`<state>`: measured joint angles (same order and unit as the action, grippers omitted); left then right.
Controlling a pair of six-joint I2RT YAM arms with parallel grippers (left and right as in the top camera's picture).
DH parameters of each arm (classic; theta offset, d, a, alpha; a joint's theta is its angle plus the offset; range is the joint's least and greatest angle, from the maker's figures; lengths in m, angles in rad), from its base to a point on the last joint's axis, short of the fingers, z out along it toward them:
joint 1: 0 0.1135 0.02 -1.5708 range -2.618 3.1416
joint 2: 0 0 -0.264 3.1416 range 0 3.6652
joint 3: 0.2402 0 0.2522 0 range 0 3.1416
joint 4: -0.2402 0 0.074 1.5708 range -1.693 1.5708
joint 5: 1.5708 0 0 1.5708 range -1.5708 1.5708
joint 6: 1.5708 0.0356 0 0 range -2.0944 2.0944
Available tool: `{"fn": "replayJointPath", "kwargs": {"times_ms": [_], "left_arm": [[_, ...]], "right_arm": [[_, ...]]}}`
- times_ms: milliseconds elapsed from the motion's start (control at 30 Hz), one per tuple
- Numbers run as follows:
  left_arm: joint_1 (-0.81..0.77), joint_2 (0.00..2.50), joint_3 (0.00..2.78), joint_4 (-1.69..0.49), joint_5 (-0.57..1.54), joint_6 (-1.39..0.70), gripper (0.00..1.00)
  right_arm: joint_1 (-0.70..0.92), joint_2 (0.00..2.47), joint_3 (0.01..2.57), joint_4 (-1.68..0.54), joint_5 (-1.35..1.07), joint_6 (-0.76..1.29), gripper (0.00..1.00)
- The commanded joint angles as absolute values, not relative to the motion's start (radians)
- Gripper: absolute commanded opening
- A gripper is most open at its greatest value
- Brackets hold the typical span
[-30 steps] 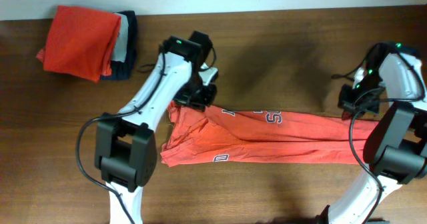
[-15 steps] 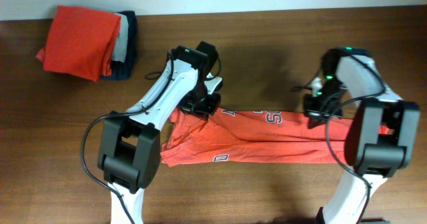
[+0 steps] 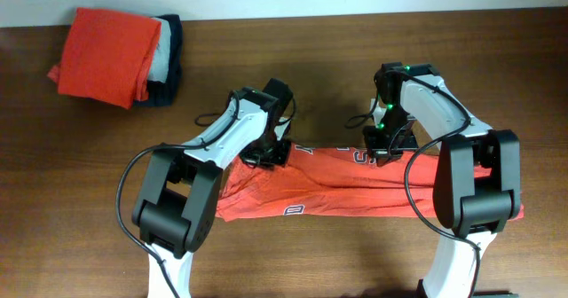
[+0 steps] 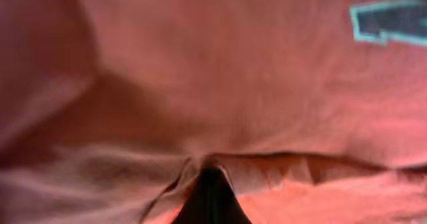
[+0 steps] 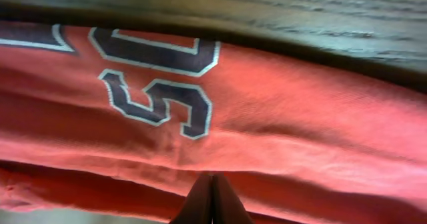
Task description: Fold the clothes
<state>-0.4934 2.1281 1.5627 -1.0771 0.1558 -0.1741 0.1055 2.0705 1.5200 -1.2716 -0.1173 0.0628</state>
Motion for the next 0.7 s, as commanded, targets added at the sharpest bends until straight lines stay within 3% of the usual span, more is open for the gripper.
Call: {"fn": "replayJointPath", "kwargs": {"times_ms": [0, 300, 667], "left_arm": [[-0.495, 2.13, 1.538, -1.017, 0.077, -0.213, 0.0], [-0.48, 2.209, 1.539, -0.957, 0.018, -0.216, 0.0], [-0.258, 2.209, 1.594, -0.828, -0.039, -0.163, 0.0]], "right_arm": [[0.109, 2.063, 1.515, -1.267, -0.071, 0.058, 0.04], [0.109, 2.063, 1.515, -1.267, -0.07, 0.057, 0.04], [0.109, 2.0, 1.525, -1.251, -0.067, 0.057, 0.04]]}}
